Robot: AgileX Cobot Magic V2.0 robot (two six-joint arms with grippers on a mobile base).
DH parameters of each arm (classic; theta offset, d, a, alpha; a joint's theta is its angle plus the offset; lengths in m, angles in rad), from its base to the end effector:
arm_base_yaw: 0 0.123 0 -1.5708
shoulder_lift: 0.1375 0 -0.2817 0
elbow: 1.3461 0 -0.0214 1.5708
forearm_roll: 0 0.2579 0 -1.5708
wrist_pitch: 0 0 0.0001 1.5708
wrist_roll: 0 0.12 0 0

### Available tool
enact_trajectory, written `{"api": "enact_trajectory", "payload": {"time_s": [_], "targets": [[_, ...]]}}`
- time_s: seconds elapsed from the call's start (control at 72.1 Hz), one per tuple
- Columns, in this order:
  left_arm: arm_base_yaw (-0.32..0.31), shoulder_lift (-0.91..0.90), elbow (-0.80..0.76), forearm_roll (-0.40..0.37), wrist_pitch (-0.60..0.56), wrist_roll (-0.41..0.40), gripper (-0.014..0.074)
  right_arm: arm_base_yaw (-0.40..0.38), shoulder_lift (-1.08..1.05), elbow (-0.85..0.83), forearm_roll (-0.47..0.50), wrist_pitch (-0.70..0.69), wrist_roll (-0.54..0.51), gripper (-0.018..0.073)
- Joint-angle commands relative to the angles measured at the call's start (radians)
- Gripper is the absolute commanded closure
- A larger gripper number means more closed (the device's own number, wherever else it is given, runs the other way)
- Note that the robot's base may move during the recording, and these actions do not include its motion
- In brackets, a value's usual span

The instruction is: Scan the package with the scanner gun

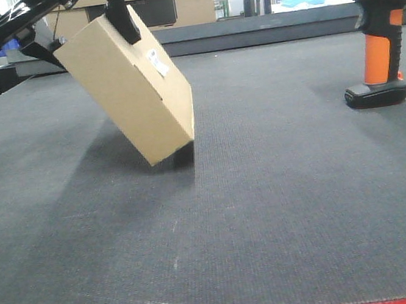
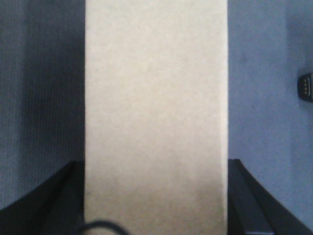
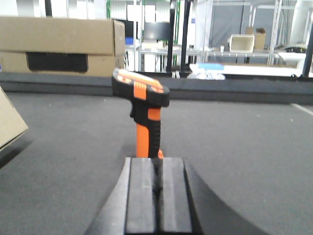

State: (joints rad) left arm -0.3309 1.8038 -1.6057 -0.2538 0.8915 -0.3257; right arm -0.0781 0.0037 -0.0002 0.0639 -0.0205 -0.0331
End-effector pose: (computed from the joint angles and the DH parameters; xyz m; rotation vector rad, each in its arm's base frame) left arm 0.3948 -0.1604 0.2801 -0.1275 2.6260 -0.5522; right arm 0.0954 -0.0076 0.2179 0.0809 1.4645 -0.0395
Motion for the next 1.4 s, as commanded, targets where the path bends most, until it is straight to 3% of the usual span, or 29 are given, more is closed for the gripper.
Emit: {"api": "enact_trajectory", "payload": {"time_s": [0.0, 0.222, 0.374, 0.513, 0.804, 0.943, 1.054, 1.387], "targets": [[-0.003, -0.014, 0.001, -0.009, -0.023, -0.008, 0.0707, -0.004, -0.004, 0.000, 0.000, -0.030, -0.002, 0.0728], [-0.003, -0.014, 0.001, -0.013, -0.023, -0.008, 0.0707, 0.000, 0.047, -0.168, 0.003, 0.151, -0.002, 0.0728], [-0.003, -0.014, 0.001, -0.013, -0.016, -0.008, 0.0707, 0.000, 0.218, -0.294, 0.003, 0.234, -0.002, 0.0728], [-0.003, -0.014, 0.001, -0.013, -0.016, -0.008, 0.0707, 0.000, 0.416, -0.413, 0.003, 0.225, -0.002, 0.0728], [-0.003, -0.014, 0.001, -0.013, -0.020, -0.008, 0.0707, 0.000, 0.727, -0.456, 0.003, -0.141, -0.002, 0.0728], [-0.003, -0.014, 0.001, -0.013, -0.020, -0.008, 0.0707, 0.002, 0.840, -0.456, 0.010, -0.207, 0.000, 0.0728], [-0.003, -0.014, 0.001, -0.013, -0.020, -0.008, 0.0707, 0.002, 0.951, -0.456, 0.079, -0.257, 0.074, 0.0728], [-0.003, -0.014, 0.001, -0.013, -0.020, -0.008, 0.0707, 0.088, 1.277, -0.456, 0.080, -0.626, 0.193, 0.0728]]}}
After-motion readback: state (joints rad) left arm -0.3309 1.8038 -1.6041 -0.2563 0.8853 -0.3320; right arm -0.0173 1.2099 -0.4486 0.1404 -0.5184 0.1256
